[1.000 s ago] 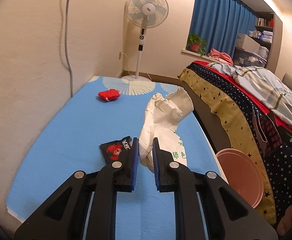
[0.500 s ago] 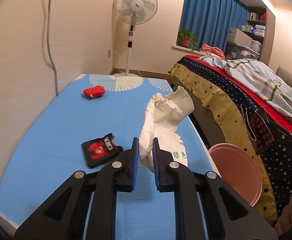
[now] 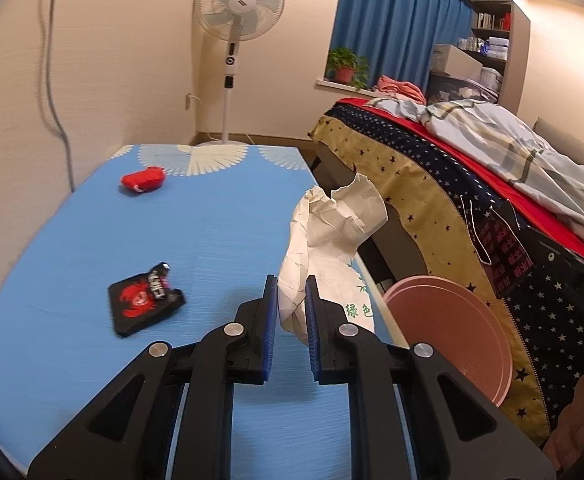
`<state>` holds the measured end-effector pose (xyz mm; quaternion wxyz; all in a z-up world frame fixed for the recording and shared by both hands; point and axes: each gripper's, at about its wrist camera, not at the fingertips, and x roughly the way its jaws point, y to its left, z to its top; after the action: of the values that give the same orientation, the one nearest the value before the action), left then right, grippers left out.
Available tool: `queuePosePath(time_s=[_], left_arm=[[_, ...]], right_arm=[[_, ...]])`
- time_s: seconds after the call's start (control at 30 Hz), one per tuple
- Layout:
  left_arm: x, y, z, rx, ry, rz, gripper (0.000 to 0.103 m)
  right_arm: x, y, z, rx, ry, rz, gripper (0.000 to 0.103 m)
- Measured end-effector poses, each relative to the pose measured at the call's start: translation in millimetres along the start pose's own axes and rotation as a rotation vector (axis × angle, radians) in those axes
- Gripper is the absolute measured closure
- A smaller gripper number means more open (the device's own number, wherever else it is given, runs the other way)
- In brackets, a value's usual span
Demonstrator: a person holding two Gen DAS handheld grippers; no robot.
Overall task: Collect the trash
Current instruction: 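Carry the pink-checked wrapper and white paper bag over the pink bin and open both grippers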
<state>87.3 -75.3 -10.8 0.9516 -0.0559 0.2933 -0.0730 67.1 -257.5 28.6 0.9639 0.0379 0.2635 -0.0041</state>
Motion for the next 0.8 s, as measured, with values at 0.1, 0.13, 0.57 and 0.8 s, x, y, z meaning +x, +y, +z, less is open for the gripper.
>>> queuePosePath(time_s=[0.1, 0.13, 0.57, 0.8], left_arm=[[5, -9, -1, 0.012, 0.005, -0.018, 0.089], [6, -12, -1, 0.016, 0.006, -0.023, 0.089], [35, -56, -7, 0.055, 0.051, -0.103, 0.089], [52, -80, -17, 0.085, 0.091, -0.138, 0.089]], right_arm=[[2, -9, 1, 0.016, 0.002, -0.024, 0.102], [2, -12, 1, 0.023, 0.004, -0.033, 0.102], [6, -42, 1, 0.061, 0.024, -0.129, 0.102], [15, -59, -3, 0.088, 0.06, -0.188, 0.102]])
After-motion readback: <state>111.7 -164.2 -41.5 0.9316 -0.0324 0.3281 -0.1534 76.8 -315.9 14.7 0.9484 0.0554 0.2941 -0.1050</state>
